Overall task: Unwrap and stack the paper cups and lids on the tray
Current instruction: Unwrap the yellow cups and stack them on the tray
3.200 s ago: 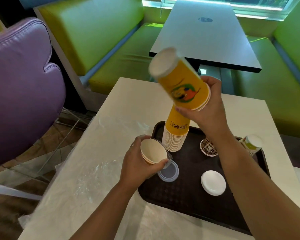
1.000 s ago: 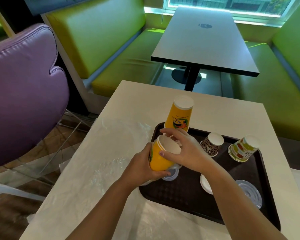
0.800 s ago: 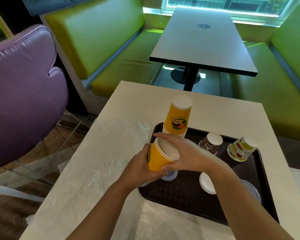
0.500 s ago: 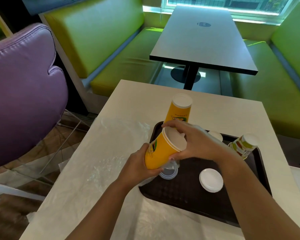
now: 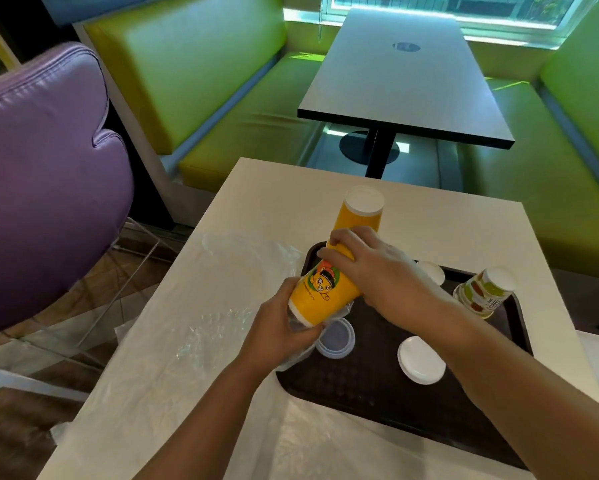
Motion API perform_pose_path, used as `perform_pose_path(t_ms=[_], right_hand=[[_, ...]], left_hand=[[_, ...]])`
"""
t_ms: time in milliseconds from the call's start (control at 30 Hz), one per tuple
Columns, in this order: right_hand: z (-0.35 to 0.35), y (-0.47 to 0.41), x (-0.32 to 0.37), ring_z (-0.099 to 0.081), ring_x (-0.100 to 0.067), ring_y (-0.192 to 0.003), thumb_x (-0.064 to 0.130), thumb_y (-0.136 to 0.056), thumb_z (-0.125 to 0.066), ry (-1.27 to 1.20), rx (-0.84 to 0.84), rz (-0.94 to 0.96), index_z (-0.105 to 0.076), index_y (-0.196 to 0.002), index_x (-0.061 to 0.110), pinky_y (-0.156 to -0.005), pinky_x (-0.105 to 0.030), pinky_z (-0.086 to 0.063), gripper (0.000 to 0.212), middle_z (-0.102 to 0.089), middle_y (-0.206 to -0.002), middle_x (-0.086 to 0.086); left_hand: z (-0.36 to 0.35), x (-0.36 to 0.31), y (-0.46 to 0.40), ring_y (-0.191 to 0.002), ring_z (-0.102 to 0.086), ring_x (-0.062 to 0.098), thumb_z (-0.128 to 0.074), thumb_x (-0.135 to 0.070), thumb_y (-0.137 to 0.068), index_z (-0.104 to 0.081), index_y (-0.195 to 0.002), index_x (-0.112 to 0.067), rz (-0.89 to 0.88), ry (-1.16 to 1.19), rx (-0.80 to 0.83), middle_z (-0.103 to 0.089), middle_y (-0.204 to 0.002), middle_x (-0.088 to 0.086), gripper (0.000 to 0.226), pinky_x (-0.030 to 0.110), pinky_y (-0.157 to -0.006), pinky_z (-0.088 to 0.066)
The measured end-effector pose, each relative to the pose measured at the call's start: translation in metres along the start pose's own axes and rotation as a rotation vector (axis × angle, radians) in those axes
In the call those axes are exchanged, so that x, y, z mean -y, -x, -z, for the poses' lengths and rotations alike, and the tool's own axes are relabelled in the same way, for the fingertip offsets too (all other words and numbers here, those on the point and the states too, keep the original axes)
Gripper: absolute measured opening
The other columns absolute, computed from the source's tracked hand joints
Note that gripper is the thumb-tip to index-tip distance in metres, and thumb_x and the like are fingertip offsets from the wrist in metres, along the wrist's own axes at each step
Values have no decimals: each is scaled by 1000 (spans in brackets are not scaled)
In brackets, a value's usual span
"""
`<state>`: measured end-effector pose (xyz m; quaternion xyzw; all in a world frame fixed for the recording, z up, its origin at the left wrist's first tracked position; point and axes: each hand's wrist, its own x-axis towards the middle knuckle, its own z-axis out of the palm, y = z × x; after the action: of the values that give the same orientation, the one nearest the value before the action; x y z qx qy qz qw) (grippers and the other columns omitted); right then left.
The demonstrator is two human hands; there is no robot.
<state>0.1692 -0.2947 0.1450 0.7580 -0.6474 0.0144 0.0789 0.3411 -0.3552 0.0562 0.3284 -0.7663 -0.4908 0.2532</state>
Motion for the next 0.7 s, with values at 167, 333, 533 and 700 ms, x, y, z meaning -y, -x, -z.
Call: perform_pose_path(t_ms=[167, 333, 533, 700], right_hand=[[15, 1, -13, -46, -28, -111, 22, -48, -85, 33, -261, 32, -55, -123, 20, -80, -42, -48, 81, -55, -121, -6], [37, -10, -21, -43, -8, -106, 52, -63, -69, -480, -513, -205, -42, -126, 29, -85, -15, -36, 72, -50, -121, 5], [5, -34, -35, -53, -9, -102, 35, -71, -80, -968, -635, -588, -34, -134, 18, -84, -23, -49, 79, -49, -121, 10], [-35, -38, -36, -52, -23, -115, 38, -72, -78, -982, -516, -726, -32, -135, 18, -93, -42, -49, 81, -49, -133, -3]], left_hand=[[6, 6, -3, -91, -62, 14, -78, -19, -75, -47, -111, -26, 39, -30, -123, -65, -99, -7, 48, 14, -76, -49], [7, 10, -6, -94, -64, 19, -72, -24, -81, -46, -114, -26, 69, -61, -116, -66, -107, 0, 42, 17, -75, -48], [5, 7, -5, -91, -63, 11, -71, -25, -82, -44, -109, -34, 58, -68, -107, -64, -103, -7, 39, 4, -70, -44], [6, 11, -8, -90, -64, 12, -70, -24, -83, -46, -112, -29, 56, -59, -116, -65, -103, -5, 38, 5, -70, -44]])
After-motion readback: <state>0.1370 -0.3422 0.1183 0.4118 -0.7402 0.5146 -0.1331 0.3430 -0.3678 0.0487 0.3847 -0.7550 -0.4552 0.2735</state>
